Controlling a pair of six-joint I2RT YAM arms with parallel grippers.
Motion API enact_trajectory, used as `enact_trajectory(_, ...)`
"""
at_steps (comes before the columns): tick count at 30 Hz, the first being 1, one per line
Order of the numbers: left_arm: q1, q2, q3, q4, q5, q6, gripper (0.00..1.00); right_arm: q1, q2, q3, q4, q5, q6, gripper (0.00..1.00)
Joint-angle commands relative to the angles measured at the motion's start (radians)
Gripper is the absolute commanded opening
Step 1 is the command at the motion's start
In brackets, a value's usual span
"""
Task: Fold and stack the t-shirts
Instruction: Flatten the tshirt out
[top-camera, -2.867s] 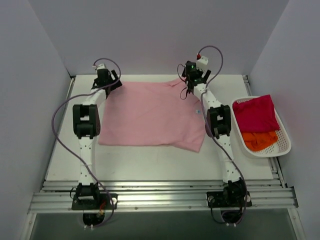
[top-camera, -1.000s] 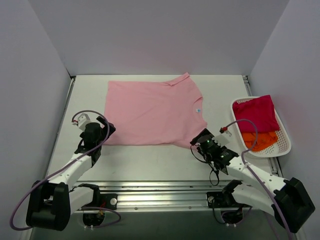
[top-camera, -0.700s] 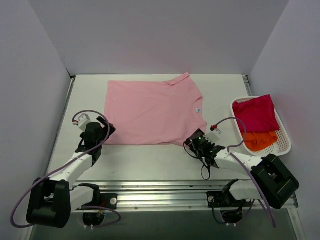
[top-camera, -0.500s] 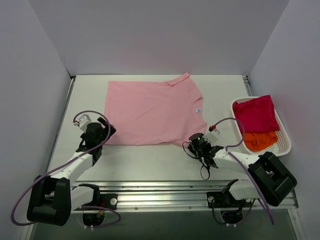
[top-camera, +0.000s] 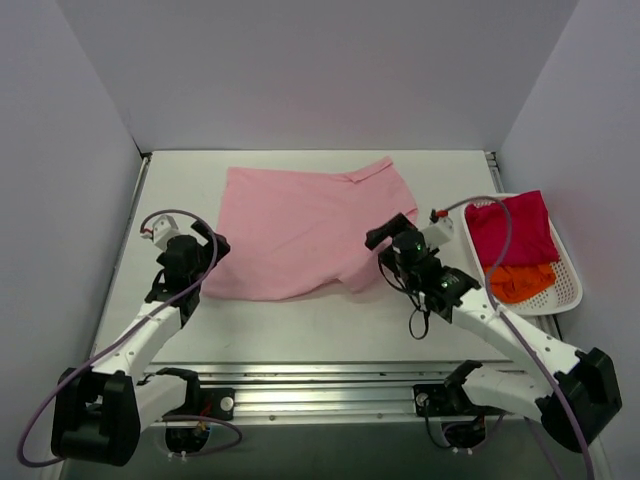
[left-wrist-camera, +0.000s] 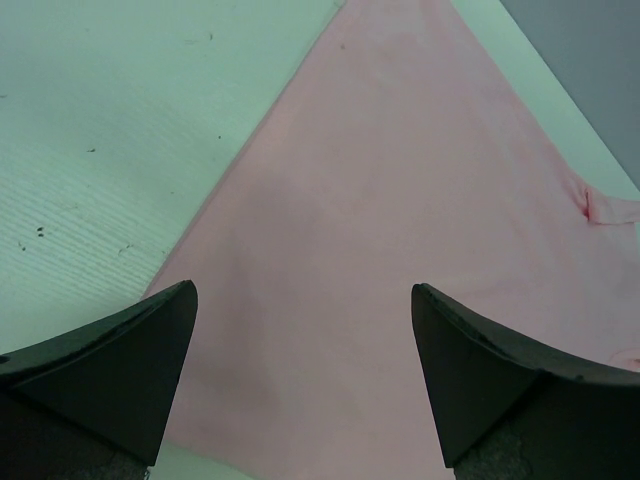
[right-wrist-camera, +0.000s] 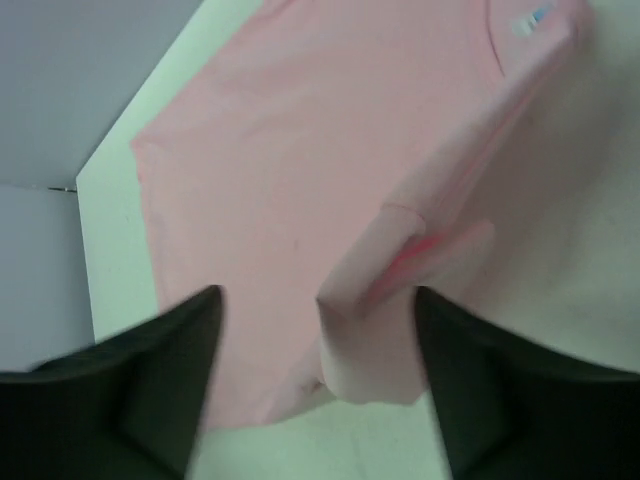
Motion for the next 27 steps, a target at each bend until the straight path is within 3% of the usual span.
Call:
enact_trajectory(1,-0.003,0.044,0.073,0.02,0.033,0.027,0.97,-0.046,0.198,0.142,0.012,0.097,-0.127,0.91)
enact_trajectory(2,-0.003,0.061,0.088,0.02,0.047,0.029,0.97,-0.075,0.266,0.177,-0.001,0.09,-0.129,1.0)
enact_trajectory(3,-0.003,0.089,0.096,0.017,0.053,0.034,0.97,-0.128,0.405,0.211,-0.026,0.059,-0.129,1.0)
enact_trajectory(6,-0.003,0.101,0.096,0.014,0.081,0.047,0.97,-0.156,0.526,0.227,0.017,-0.011,-0.128,1.0)
enact_trajectory(10,-0.003,0.051,0.059,0.011,0.073,0.054,0.97,-0.109,0.448,0.112,0.057,0.022,-0.097,1.0)
enact_trajectory(20,-0.011,0.037,0.042,0.029,0.067,0.05,0.97,0.008,0.143,0.024,-0.147,0.156,-0.045,1.0)
enact_trajectory(27,-0.031,0.017,0.036,0.014,0.059,0.05,0.97,0.014,0.093,-0.057,-0.161,0.162,-0.031,0.97)
